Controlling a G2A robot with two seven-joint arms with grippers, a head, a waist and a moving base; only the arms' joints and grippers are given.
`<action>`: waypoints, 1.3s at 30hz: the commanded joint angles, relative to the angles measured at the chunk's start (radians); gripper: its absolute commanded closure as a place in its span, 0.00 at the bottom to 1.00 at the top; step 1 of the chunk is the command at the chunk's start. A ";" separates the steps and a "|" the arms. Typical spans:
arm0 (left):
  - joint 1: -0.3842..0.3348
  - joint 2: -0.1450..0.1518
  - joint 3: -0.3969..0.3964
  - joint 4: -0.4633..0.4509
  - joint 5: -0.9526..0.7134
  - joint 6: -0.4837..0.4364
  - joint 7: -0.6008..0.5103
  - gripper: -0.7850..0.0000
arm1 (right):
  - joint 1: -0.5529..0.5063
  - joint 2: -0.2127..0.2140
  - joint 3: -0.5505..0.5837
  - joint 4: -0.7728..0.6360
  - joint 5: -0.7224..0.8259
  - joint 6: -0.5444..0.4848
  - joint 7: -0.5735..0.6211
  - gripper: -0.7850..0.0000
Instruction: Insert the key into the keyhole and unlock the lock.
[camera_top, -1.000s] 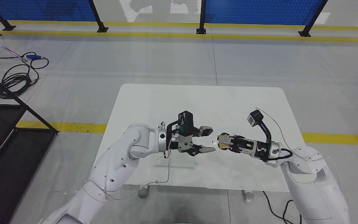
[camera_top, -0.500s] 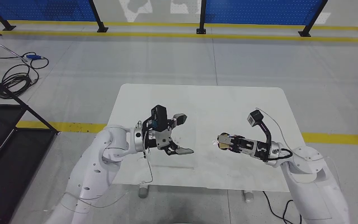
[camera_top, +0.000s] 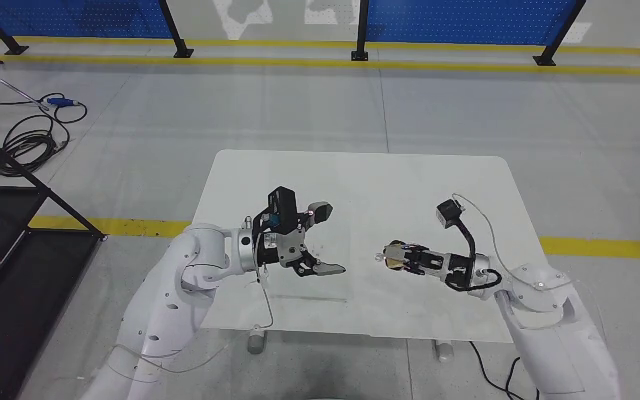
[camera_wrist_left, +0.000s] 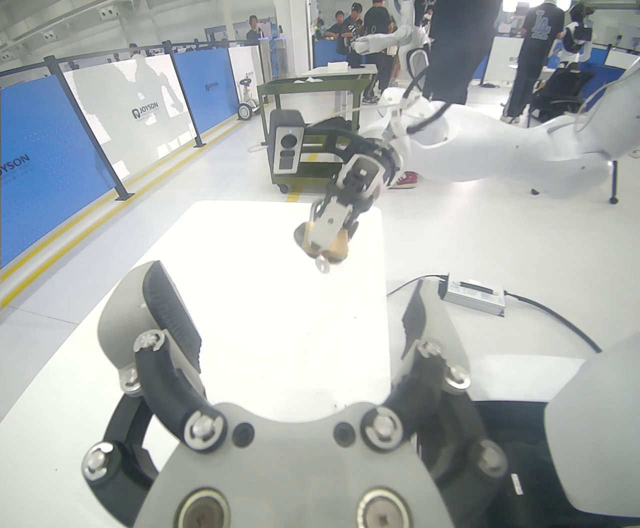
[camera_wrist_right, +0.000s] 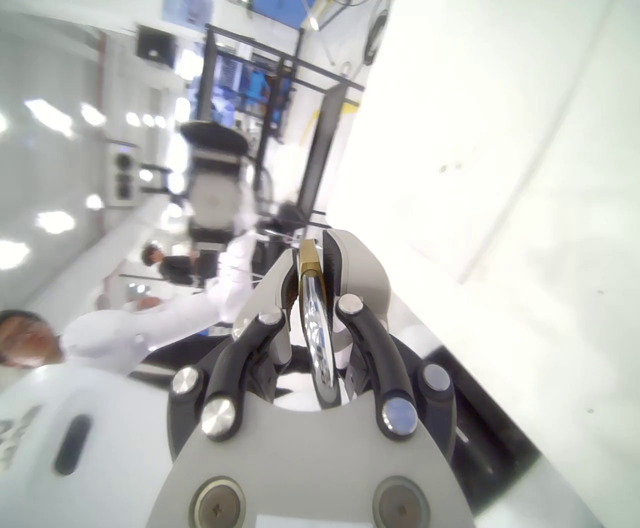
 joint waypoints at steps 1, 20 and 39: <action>0.000 0.000 0.000 0.000 0.000 0.000 0.000 0.00 | 0.026 -0.002 -0.036 0.025 -0.104 0.008 -0.017 1.00; 0.000 0.000 0.000 0.000 0.000 0.000 0.000 0.00 | 0.304 -0.082 -0.350 0.421 -0.337 0.039 -0.316 1.00; 0.000 0.000 0.000 0.000 0.000 0.000 0.000 0.00 | 0.318 -0.107 -0.425 0.489 -0.488 0.146 -0.362 1.00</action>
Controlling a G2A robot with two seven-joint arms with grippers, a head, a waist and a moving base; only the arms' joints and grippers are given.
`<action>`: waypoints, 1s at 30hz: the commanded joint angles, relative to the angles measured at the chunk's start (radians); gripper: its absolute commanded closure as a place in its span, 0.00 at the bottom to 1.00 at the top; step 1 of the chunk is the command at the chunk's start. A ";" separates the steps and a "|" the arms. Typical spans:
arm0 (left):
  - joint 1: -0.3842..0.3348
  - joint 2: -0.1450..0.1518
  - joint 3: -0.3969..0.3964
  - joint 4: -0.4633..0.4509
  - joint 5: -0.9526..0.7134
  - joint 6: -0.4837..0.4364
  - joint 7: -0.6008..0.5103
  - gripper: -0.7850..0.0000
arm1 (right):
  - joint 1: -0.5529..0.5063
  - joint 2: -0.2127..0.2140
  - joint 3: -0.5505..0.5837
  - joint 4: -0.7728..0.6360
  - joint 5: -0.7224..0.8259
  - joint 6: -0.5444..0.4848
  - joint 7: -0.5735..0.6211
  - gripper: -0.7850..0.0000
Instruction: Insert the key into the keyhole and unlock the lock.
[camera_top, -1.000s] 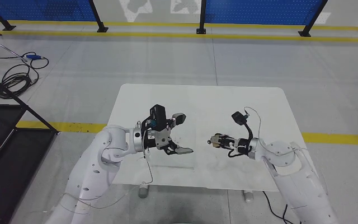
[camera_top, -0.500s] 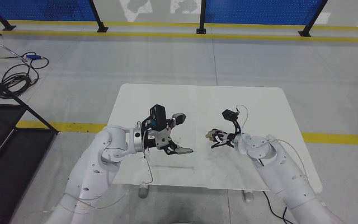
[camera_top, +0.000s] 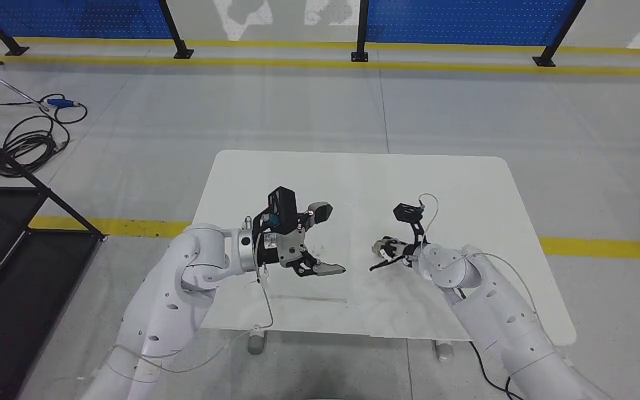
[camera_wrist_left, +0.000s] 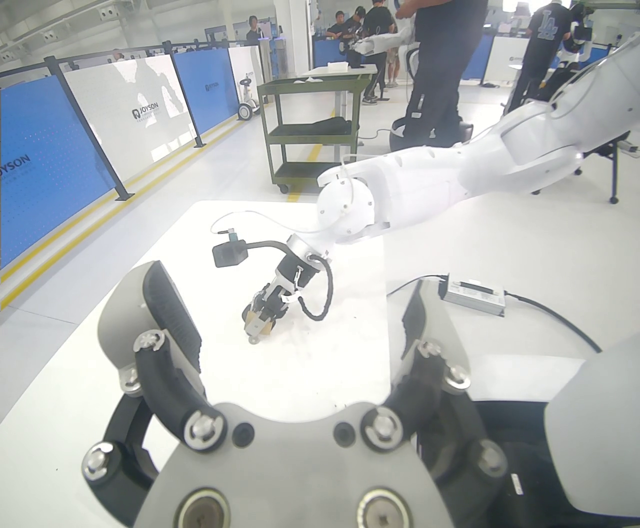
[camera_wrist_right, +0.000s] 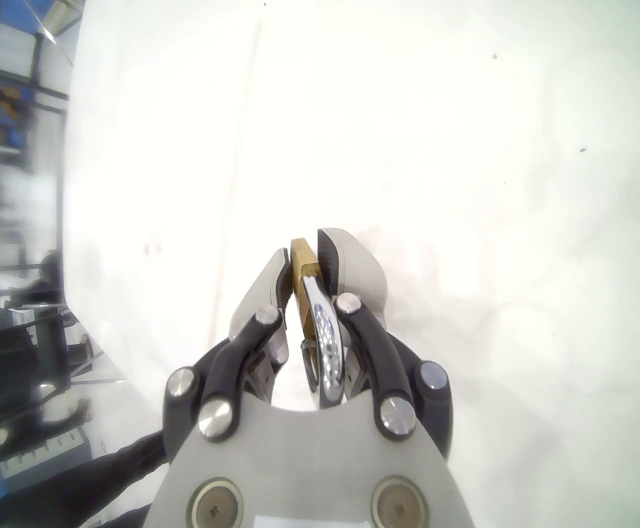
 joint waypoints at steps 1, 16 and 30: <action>0.000 0.000 0.000 0.000 0.000 0.000 0.000 0.00 | -0.001 0.000 0.006 0.001 0.001 0.004 0.002 1.00; 0.000 0.000 0.000 0.000 0.000 0.000 0.000 0.00 | -0.032 0.010 0.072 -0.031 -0.049 0.094 -0.039 0.00; 0.000 0.000 0.000 0.000 0.000 0.000 0.000 0.00 | -0.199 0.059 0.283 -0.344 -0.152 0.103 -0.180 0.00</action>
